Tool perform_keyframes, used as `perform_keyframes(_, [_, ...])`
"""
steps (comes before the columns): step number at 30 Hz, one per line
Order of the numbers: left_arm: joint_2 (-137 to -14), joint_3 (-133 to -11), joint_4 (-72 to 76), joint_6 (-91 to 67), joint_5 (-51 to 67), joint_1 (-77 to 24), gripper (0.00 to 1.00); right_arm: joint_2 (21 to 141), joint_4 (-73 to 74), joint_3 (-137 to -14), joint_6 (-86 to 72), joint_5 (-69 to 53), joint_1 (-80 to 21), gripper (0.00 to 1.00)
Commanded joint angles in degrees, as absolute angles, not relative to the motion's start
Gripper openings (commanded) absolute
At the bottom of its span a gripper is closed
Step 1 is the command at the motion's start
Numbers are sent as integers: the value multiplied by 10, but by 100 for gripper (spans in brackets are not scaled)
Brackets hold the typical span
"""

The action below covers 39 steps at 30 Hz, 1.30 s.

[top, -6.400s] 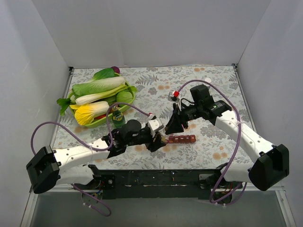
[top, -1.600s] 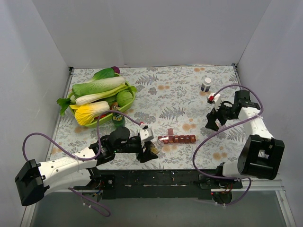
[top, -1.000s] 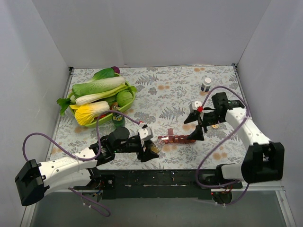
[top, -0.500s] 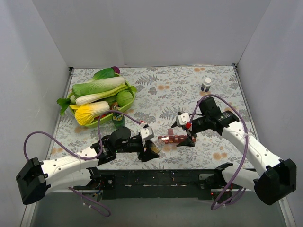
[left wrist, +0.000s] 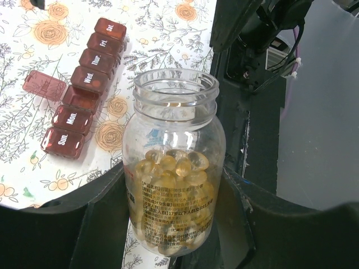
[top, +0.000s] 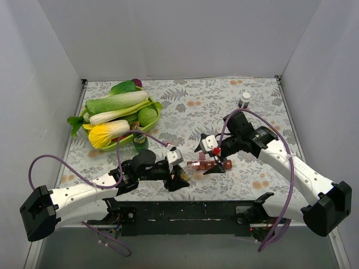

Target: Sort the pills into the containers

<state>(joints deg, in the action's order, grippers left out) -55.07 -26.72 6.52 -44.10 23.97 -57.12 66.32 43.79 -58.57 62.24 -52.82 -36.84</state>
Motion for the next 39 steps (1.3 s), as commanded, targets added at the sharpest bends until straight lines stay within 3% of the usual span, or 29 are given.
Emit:
perform_keyframes(1, [-548,-284,98,-445,243,-572,0,668,455,-627,623,-533,-378,97])
perform_keyframes(14, [-572,-303,104,-437,249,-573,0,721,475,-654,609,-548,-428,92])
perform_keyframes(17, [-572,-303,103,-433,249,-573,0,726,476,-649,605,-547,-434,85])
perform_keyframes(22, [-575,-303,101,-432,249,-573,0,730,467,-651,582,-552,-438,60])
perform_keyframes(29, [-574,-304,102,-432,243,-573,0,741,447,-645,543,-562,-447,63])
perform_keyframes(32, [-572,-303,98,-432,241,-573,0,740,442,-649,530,-561,-447,51])
perform_keyframes(36, [-571,-300,95,-432,239,-573,0,737,438,-649,517,-559,-447,24])
perform_keyframes(39, [-570,-301,94,-434,233,-573,0,733,430,-637,511,-560,-447,15])
